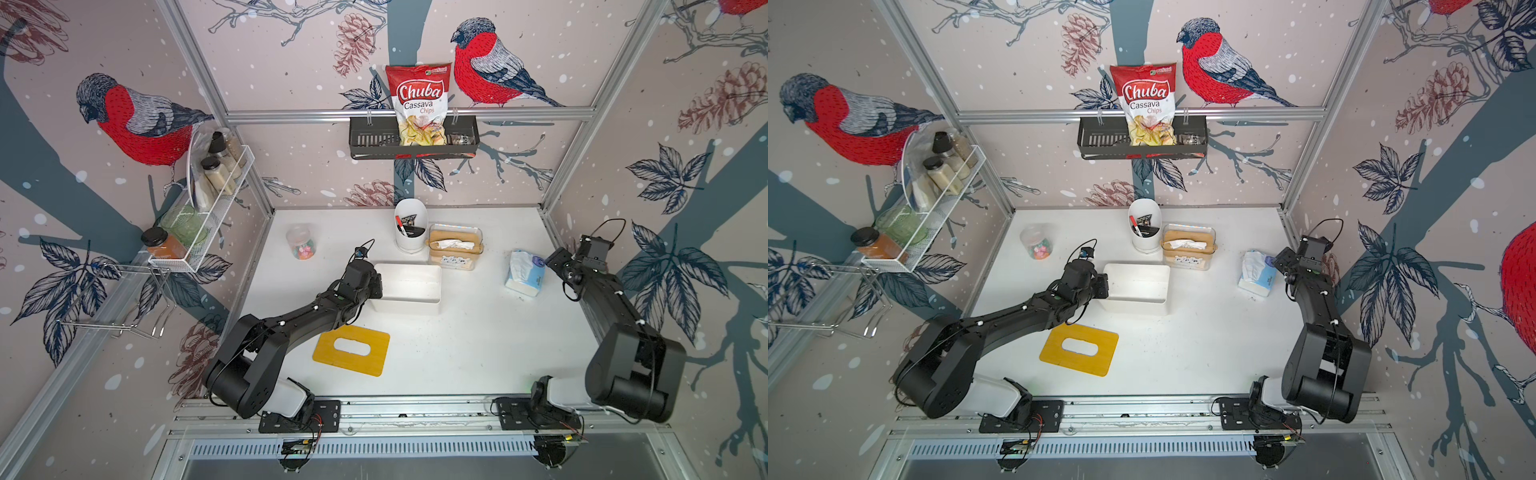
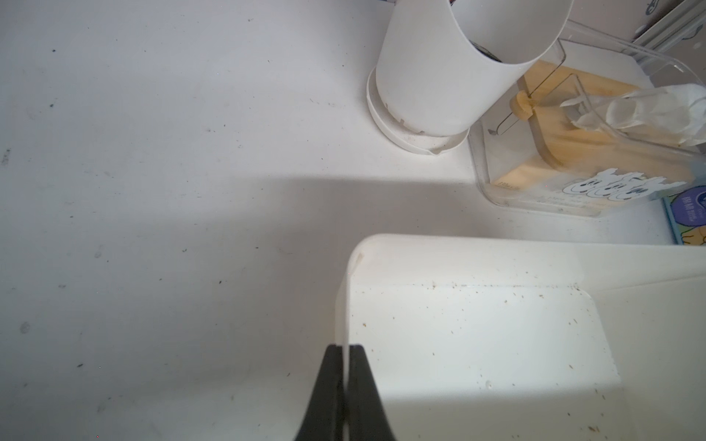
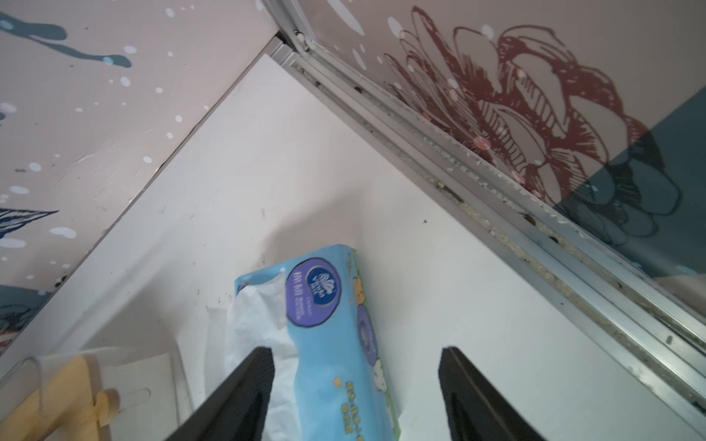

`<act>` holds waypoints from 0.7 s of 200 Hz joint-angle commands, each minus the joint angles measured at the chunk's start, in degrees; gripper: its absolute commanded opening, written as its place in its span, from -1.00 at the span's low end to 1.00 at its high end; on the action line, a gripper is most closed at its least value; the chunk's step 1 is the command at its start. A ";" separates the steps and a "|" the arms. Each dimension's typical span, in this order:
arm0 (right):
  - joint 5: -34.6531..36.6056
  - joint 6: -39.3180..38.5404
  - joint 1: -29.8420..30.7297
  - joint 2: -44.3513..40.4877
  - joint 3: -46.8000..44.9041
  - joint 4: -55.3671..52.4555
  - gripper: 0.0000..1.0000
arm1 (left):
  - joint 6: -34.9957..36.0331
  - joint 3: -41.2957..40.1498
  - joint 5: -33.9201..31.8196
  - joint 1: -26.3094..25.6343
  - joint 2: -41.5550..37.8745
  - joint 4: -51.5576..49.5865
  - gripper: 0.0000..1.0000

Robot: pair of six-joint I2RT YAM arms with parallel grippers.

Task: Put the tissue paper into the tissue box
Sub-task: Move the tissue box to the center of the board, then pick up the paper towel from the center of the board.

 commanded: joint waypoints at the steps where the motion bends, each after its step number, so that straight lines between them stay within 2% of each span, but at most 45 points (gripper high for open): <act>1: -6.34 0.37 -0.85 4.01 2.75 0.87 0.43 | 0.54 0.89 -1.40 -1.08 0.30 0.11 -1.00; 47: -12.78 0.45 -0.86 9.32 1.42 2.17 0.28 | -0.24 3.23 -4.84 -4.68 2.92 -2.26 -1.00; 69: -14.51 0.98 -0.85 10.58 -0.27 3.99 0.17 | -0.91 4.01 -4.08 -5.22 4.56 -2.53 -1.00; 97: -18.03 2.23 -0.71 12.19 -2.32 7.08 -0.08 | -1.08 4.81 -4.36 -5.54 5.61 -2.94 -1.00; 140: -18.63 2.41 -0.77 12.33 -3.98 9.65 -0.53 | -0.92 5.43 -4.35 -5.54 5.46 -3.89 -0.98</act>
